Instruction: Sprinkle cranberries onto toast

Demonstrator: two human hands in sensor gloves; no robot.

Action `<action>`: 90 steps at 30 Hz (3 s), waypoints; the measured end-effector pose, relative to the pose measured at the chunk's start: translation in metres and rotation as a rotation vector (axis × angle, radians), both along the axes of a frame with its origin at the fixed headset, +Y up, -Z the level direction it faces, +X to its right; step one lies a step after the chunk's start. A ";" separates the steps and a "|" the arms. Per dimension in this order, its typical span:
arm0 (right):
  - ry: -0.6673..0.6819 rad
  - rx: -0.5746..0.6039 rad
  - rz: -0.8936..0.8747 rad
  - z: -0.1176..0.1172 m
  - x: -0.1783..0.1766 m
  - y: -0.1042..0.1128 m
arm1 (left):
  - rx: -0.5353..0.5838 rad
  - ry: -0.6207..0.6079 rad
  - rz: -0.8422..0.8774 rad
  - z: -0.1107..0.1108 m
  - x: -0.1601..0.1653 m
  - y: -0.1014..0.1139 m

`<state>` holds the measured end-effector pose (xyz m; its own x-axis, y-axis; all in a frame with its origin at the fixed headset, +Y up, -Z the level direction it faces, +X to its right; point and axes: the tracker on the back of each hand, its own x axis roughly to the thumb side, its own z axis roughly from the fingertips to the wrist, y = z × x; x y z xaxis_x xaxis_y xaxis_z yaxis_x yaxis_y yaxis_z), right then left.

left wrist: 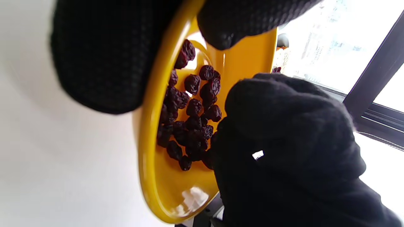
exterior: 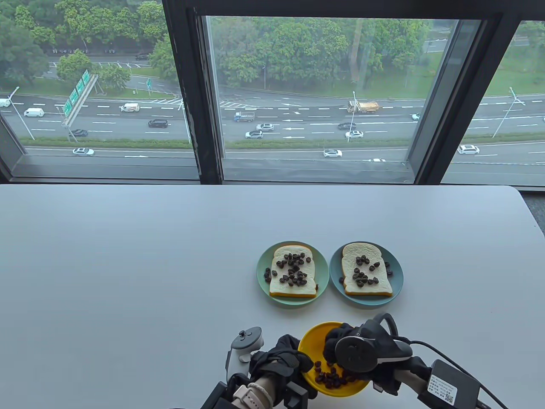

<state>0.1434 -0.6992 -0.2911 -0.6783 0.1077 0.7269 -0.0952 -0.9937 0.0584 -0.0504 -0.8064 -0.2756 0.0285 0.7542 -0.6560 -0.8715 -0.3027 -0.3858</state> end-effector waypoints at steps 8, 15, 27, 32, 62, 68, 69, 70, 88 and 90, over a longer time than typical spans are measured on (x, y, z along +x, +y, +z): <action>-0.124 -0.088 -0.134 -0.030 0.033 0.030 | 0.010 -0.011 -0.003 -0.002 -0.001 0.002; -0.520 -0.055 -0.052 -0.124 0.072 0.024 | 0.017 -0.038 -0.007 -0.002 0.002 0.003; -0.789 -0.087 0.105 -0.203 0.080 -0.042 | 0.015 -0.049 -0.018 -0.003 -0.001 0.004; -0.783 -0.037 0.156 -0.199 0.083 -0.045 | 0.006 -0.050 -0.025 -0.002 0.000 0.003; -0.036 -0.349 0.087 -0.006 0.020 0.017 | 0.050 -0.047 -0.022 -0.001 0.004 0.009; -0.012 -0.475 0.188 0.009 0.008 -0.005 | 0.082 -0.020 0.001 -0.001 0.005 0.016; 0.005 -0.477 0.190 0.010 0.007 -0.007 | 0.076 -0.017 0.008 0.000 0.006 0.016; 0.027 -0.460 0.196 0.011 0.004 -0.008 | 0.082 -0.021 0.010 0.000 0.006 0.017; 0.062 -0.022 0.337 0.021 -0.026 -0.025 | 0.067 -0.049 0.013 0.002 0.010 0.007; 0.068 -0.008 0.314 0.022 -0.024 -0.026 | 0.067 -0.060 -0.007 0.002 0.011 0.007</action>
<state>0.1195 -0.7251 -0.2696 -0.6294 -0.0937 0.7714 0.2204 -0.9735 0.0616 -0.0398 -0.7995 -0.2737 0.0714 0.7959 -0.6012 -0.8483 -0.2685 -0.4563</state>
